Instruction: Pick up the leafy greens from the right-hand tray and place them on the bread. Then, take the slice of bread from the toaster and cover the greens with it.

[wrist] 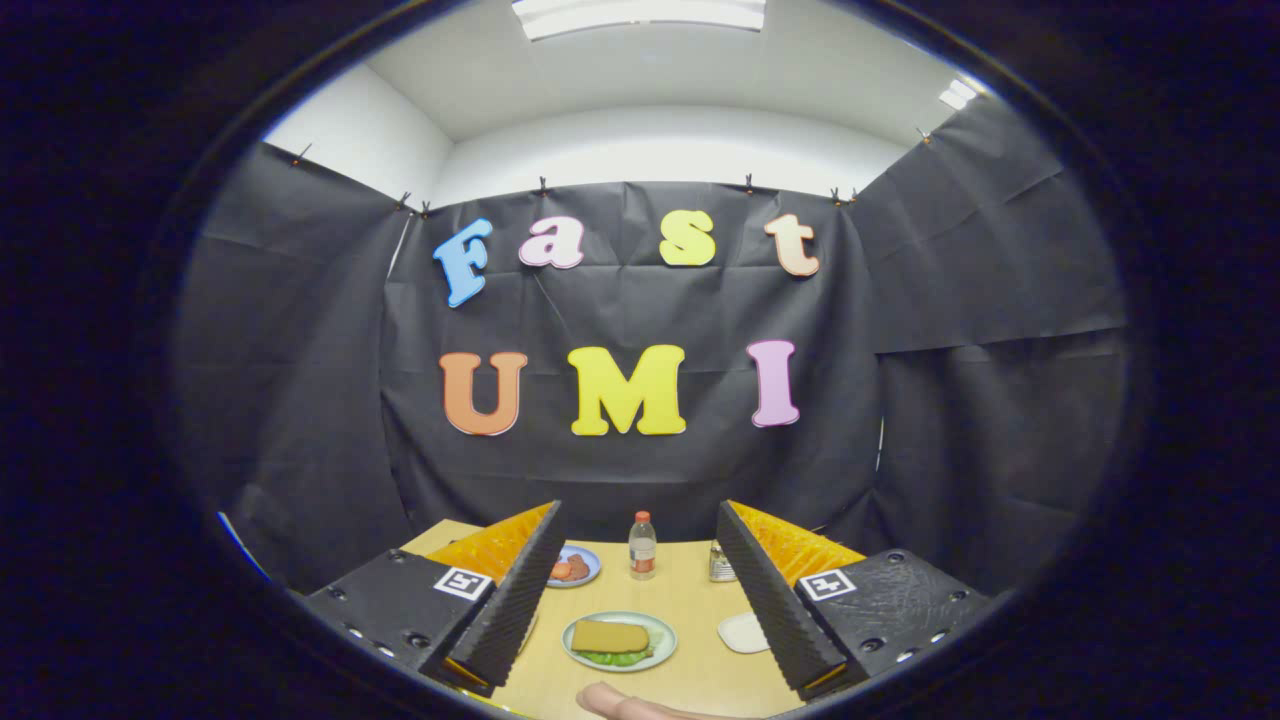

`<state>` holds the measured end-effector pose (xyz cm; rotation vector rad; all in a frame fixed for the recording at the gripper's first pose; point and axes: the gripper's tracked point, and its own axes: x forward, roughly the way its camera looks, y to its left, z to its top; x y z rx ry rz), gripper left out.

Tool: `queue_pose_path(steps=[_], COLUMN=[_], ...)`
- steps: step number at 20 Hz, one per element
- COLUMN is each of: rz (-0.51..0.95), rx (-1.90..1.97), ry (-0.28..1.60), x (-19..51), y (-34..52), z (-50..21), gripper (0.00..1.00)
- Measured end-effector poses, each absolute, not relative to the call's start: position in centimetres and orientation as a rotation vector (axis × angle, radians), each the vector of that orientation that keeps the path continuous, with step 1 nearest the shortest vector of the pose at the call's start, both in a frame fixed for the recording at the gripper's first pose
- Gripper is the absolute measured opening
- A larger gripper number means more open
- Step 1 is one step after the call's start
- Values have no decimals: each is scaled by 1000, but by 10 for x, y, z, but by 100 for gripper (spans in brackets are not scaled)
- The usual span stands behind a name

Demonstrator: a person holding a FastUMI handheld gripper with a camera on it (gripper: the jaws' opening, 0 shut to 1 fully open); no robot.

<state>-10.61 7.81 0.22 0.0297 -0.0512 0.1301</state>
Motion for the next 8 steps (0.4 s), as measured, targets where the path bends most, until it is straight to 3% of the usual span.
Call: queue_pose_path(steps=[8], rz=[144], rx=[0], ry=[-51], x=[-115], y=[75], z=[10], gripper=[95])
